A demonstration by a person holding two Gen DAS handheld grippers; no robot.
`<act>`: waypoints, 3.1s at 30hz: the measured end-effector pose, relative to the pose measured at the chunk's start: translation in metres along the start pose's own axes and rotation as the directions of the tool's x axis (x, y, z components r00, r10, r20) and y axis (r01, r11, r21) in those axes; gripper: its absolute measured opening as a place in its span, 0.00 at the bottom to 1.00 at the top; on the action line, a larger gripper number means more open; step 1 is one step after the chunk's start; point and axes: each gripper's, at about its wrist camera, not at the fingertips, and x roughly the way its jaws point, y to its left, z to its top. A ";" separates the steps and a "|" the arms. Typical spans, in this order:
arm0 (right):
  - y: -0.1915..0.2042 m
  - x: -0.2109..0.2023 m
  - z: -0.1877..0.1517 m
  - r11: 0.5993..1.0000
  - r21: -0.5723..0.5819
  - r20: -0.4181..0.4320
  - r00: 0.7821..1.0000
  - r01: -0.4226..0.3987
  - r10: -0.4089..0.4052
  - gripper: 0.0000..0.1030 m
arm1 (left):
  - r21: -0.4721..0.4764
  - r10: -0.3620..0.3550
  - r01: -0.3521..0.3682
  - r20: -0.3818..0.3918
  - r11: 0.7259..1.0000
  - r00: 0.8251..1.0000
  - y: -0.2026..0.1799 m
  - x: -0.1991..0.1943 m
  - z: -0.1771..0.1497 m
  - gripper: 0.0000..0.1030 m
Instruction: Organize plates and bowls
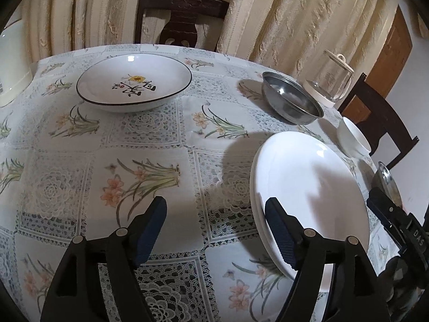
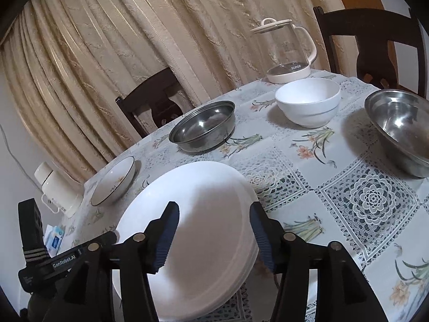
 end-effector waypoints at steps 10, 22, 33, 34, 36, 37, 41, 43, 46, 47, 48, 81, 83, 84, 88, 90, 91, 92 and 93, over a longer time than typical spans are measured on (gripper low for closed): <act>0.009 0.000 0.002 1.000 0.015 0.017 1.000 -0.012 0.012 0.80 | 0.009 0.062 -0.062 0.027 0.998 0.998 0.010 -0.005 0.000 0.91; 0.041 0.012 0.000 0.998 -0.025 -0.028 0.998 -0.057 0.057 0.80 | 0.003 0.104 -0.104 0.046 0.995 0.994 0.032 -0.011 0.001 0.92; 0.071 0.028 -0.003 0.994 -0.057 -0.081 0.993 -0.093 0.088 0.80 | -0.019 0.114 -0.113 0.044 0.993 0.993 0.055 -0.011 0.007 0.92; 0.073 0.030 -0.003 0.994 -0.060 -0.085 0.992 -0.094 0.089 0.80 | -0.023 0.115 -0.114 0.042 0.993 0.993 0.057 -0.011 0.008 0.92; 0.078 0.033 -0.003 0.993 -0.063 -0.097 0.991 -0.096 0.090 0.80 | -0.035 0.115 -0.114 0.038 0.993 0.993 0.063 -0.009 0.009 0.92; 0.080 0.036 -0.003 0.993 -0.063 -0.107 0.990 -0.097 0.090 0.80 | -0.041 0.116 -0.114 0.036 0.993 0.993 0.066 -0.008 0.010 0.92; 0.087 0.045 -0.002 0.993 -0.053 -0.150 0.984 -0.108 0.099 0.80 | -0.079 0.105 -0.103 0.023 0.991 0.994 0.080 -0.005 0.015 0.92; 0.091 0.047 0.000 0.992 -0.059 -0.160 0.982 -0.115 0.105 0.80 | -0.106 0.095 -0.093 0.016 0.990 0.995 0.087 -0.004 0.019 0.92; 0.101 0.048 0.006 0.988 -0.079 -0.164 0.979 -0.135 0.121 0.80 | -0.153 0.070 -0.068 0.009 0.986 0.997 0.101 -0.004 0.029 0.92; 0.105 0.049 0.009 0.986 -0.084 -0.166 0.978 -0.144 0.129 0.80 | -0.169 0.060 -0.058 0.009 0.984 0.998 0.105 -0.005 0.033 0.92; 0.108 0.050 0.011 0.985 -0.085 -0.170 0.976 -0.151 0.135 0.80 | -0.185 0.050 -0.046 0.013 0.982 0.999 0.110 -0.006 0.037 0.92; 0.178 0.172 0.052 0.977 -0.069 -0.440 0.885 -0.203 0.153 0.64 | -0.438 -0.003 0.030 0.064 0.899 0.998 0.203 0.052 0.137 0.88; 0.180 0.180 0.052 0.977 -0.068 -0.460 0.875 -0.202 0.149 0.61 | -0.436 -0.009 0.036 0.063 0.899 0.998 0.204 0.057 0.136 0.82; 0.181 0.184 0.052 0.977 -0.064 -0.469 0.871 -0.202 0.149 0.60 | -0.435 -0.006 0.035 0.068 0.900 0.998 0.206 0.058 0.135 0.76; 0.186 0.197 0.051 0.978 -0.068 -0.499 0.856 -0.196 0.137 0.52 | -0.418 -0.014 0.044 0.075 0.907 0.997 0.208 0.062 0.136 0.61; 0.189 0.202 0.051 0.978 -0.079 -0.501 0.856 -0.194 0.130 0.50 | -0.409 -0.022 0.051 0.076 0.911 0.997 0.209 0.065 0.137 0.53; 0.191 0.204 0.051 0.977 -0.084 -0.502 0.856 -0.194 0.127 0.49 | -0.410 -0.025 0.057 0.083 0.910 0.996 0.209 0.065 0.137 0.53; 0.193 0.207 0.052 0.977 -0.088 -0.502 0.856 -0.193 0.124 0.47 | -0.410 -0.031 0.065 0.088 0.910 0.996 0.210 0.065 0.136 0.49; 0.194 0.210 0.053 0.978 -0.091 -0.501 0.857 -0.189 0.119 0.47 | -0.416 -0.050 0.083 0.088 0.906 0.995 0.212 0.068 0.136 0.43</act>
